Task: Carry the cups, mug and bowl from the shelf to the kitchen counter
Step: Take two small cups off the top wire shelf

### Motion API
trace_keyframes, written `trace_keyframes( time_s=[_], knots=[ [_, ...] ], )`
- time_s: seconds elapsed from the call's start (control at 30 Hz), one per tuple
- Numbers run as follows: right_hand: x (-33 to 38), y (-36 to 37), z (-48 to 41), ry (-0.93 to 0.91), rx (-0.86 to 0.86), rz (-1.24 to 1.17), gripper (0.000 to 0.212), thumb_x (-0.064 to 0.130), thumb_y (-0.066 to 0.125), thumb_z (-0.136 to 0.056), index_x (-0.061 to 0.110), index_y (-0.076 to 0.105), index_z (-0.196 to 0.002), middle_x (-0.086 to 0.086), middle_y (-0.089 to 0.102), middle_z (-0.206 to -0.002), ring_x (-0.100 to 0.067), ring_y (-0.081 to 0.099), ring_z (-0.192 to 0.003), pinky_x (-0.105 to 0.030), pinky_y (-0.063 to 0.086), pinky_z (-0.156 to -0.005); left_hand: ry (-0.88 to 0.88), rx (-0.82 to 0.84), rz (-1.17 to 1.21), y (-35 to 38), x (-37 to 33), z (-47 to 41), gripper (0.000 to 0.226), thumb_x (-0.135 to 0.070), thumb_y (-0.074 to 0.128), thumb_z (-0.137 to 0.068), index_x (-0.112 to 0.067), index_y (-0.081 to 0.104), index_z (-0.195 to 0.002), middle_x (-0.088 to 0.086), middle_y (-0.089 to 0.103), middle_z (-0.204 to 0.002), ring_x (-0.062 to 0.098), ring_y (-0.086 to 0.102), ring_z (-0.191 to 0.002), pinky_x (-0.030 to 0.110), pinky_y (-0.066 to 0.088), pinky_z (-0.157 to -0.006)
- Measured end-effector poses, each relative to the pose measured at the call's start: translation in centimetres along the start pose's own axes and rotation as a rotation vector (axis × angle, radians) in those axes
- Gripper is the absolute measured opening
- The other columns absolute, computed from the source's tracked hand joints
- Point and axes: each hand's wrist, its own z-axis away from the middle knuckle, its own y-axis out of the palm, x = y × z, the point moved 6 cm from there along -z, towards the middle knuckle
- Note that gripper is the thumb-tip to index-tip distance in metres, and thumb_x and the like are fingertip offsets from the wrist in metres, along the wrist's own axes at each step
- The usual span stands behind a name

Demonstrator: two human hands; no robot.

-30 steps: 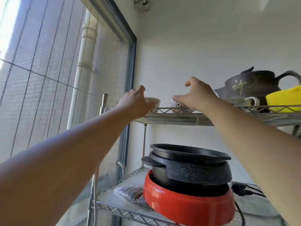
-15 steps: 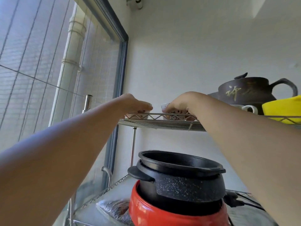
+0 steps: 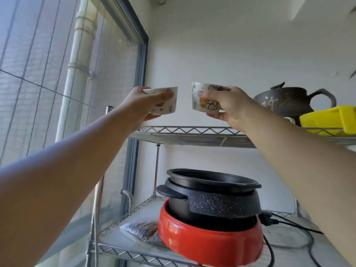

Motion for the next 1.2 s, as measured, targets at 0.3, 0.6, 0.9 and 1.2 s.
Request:
trace_keyframes(
  time_s=[0.3,0.6,0.9,1.2],
  knots=[
    [-1.4,0.1,13.3,-0.098,0.087,-0.156,0.065,0.02,0.08,-0.057,-0.002,0.063,-0.116,-0.017,0.07,-0.105,-0.029,0.07,-0.096,-0.042,0.058,-0.082,0.047,0.249,0.333,1.6,2.4,12.5,0.04,-0.029,0.085,-0.064,-0.017,0.072,-0.1,0.002,0.076,-0.089,0.014,0.072,-0.087,0.033,0.059,-0.081],
    [-10.8,-3.1,27.9,0.087,-0.023,-0.07,0.082,0.021,0.089,-0.048,0.007,0.055,-0.121,-0.012,0.068,-0.107,-0.026,0.067,-0.1,-0.041,0.058,-0.079,-0.262,0.27,0.44,4.3,12.3,26.1,0.105,-0.033,0.095,-0.04,-0.007,0.051,-0.131,0.014,0.068,-0.112,0.026,0.066,-0.105,0.035,0.056,-0.082],
    [-16.1,-7.8,45.5,0.33,-0.256,0.078,0.076,0.019,0.088,-0.047,0.021,0.056,-0.116,0.009,0.07,-0.103,-0.006,0.067,-0.097,-0.022,0.055,-0.077,-0.444,0.458,0.49,12.7,18.8,39.3,0.08,-0.039,0.093,-0.05,-0.023,0.061,-0.122,-0.001,0.072,-0.108,0.017,0.067,-0.104,0.026,0.054,-0.079],
    [-14.4,-14.8,64.2,0.571,-0.562,0.262,0.075,0.021,0.089,-0.048,0.037,0.053,-0.112,0.023,0.067,-0.104,0.0,0.064,-0.1,-0.023,0.054,-0.082,-0.514,0.903,0.468,26.4,18.5,52.2,0.08,-0.053,0.085,-0.054,-0.027,0.06,-0.125,0.004,0.072,-0.116,0.022,0.067,-0.108,0.044,0.058,-0.078]
  ],
)
